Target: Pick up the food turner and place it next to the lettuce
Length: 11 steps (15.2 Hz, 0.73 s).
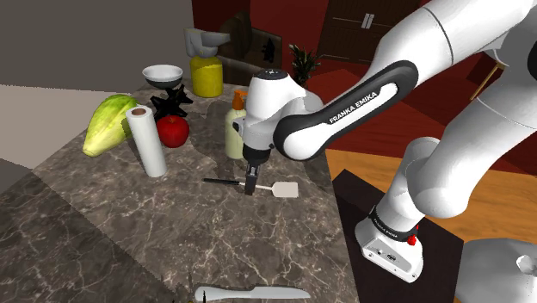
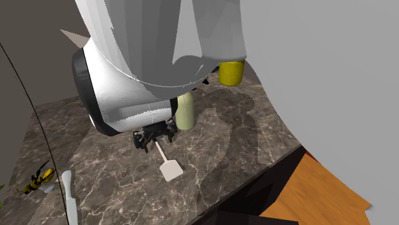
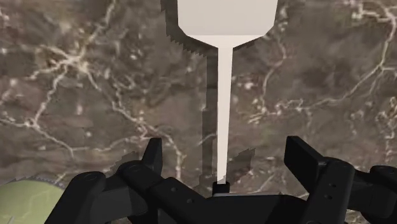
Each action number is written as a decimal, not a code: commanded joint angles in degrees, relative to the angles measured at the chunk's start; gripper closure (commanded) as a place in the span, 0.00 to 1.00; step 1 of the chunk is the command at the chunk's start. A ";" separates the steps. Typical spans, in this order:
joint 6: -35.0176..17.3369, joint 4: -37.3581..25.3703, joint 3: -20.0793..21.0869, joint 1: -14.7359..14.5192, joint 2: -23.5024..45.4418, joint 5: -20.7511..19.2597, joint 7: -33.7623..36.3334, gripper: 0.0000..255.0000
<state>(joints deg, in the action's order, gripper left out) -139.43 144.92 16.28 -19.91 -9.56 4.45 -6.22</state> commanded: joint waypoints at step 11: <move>-0.21 0.03 0.04 0.00 0.17 -0.05 0.08 1.00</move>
<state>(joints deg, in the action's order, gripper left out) -139.64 144.94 16.32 -19.91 -9.39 4.40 -6.14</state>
